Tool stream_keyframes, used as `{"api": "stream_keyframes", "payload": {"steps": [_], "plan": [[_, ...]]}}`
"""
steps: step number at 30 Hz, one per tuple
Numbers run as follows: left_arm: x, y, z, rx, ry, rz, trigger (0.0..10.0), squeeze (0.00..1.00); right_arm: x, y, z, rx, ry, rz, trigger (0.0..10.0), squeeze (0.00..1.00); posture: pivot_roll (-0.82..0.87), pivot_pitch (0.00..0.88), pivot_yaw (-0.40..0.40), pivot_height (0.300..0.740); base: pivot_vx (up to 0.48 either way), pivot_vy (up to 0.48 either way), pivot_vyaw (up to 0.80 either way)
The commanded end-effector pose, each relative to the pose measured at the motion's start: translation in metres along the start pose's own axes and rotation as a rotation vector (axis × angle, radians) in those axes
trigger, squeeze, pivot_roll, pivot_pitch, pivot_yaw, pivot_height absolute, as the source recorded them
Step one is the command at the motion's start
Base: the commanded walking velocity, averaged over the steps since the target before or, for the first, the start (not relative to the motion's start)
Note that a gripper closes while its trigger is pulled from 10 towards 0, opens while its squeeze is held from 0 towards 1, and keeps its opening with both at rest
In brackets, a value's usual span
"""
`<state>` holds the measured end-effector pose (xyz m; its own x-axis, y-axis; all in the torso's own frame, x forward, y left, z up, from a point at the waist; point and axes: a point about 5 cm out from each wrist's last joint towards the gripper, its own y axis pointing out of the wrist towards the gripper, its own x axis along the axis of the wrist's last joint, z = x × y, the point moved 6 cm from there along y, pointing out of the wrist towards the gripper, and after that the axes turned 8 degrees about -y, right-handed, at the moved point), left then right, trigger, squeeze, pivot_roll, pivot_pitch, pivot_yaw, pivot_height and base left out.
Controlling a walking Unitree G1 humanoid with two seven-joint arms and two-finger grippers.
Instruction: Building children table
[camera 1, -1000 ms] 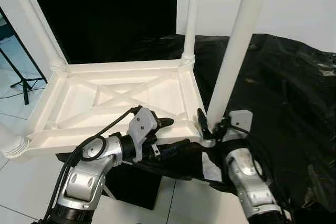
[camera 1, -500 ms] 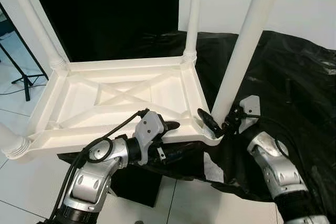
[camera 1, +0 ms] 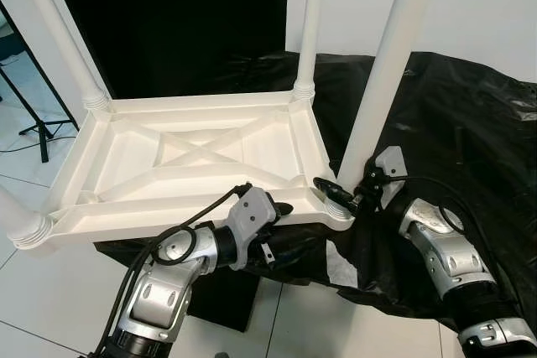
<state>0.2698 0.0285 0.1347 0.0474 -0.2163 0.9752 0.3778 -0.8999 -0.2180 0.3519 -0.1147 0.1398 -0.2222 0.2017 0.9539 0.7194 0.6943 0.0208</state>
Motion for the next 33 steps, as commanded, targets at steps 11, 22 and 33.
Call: {"api": "stream_keyframes", "payload": {"steps": [11, 22, 33], "plan": [[-0.005, -0.001, 0.037, 0.309, -0.009, -0.012, 10.0, 0.0, -0.01, -0.007, -0.008, -0.117, 0.041, 0.021, 10.0, 0.0, 0.04, 0.0, -0.015, 0.74, 0.0, 0.0, 0.0], [-0.006, 0.003, 0.041, 0.353, -0.01, -0.022, 10.0, 0.0, -0.022, -0.007, -0.001, -0.372, 0.052, 0.11, 10.0, 0.0, 0.03, 0.0, -0.003, 0.74, 0.0, 0.0, 0.0], [-0.007, -0.004, 0.055, 0.403, 0.007, -0.014, 10.0, 0.0, -0.032, -0.008, -0.001, -0.719, 0.165, 0.191, 10.0, 0.0, 0.03, 0.0, 0.003, 0.74, 0.0, 0.0, 0.0]]}}
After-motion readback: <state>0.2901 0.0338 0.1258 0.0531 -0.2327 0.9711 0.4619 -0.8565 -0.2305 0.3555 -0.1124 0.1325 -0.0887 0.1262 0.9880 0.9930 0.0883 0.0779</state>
